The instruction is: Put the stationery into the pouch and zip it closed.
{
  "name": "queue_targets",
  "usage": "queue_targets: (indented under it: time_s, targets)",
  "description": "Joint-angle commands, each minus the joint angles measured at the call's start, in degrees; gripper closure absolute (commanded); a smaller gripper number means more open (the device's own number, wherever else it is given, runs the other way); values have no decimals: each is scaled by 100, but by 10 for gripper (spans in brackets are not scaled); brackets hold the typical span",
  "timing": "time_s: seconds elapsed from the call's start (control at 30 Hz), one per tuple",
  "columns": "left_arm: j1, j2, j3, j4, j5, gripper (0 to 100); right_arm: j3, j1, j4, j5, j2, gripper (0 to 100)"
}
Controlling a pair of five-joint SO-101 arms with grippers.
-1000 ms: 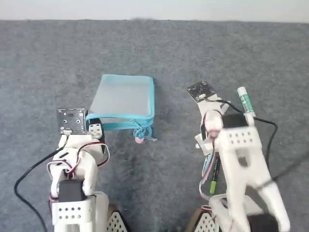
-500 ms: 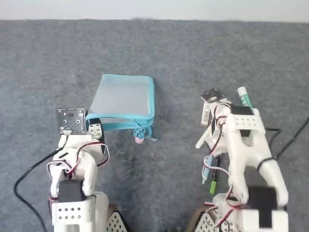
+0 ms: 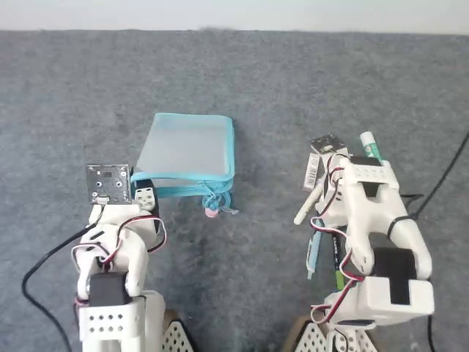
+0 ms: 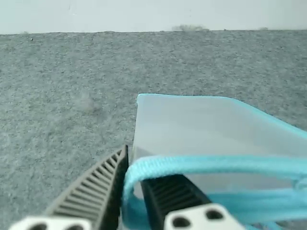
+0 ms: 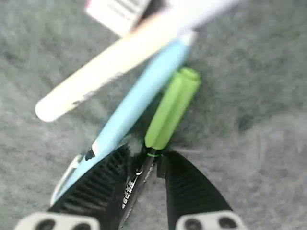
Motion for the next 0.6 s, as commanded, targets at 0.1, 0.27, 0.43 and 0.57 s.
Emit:
queue_targets:
  time_s: [0.1, 0.27, 0.43, 0.57]
  targets:
    - [-53, 88, -57, -193, 0, 990, -1574, -66, 453, 105, -233, 993]
    - [-53, 88, -57, -185, 0, 990, -2523, -84, 673, 70, 330, 992]
    - [-53, 88, -4, -185, -9, 990, -3015, -84, 690, 53, 980, 965]
    - [-53, 88, -4, -185, -9, 990, -3033, -57, 655, -132, 1165, 839]
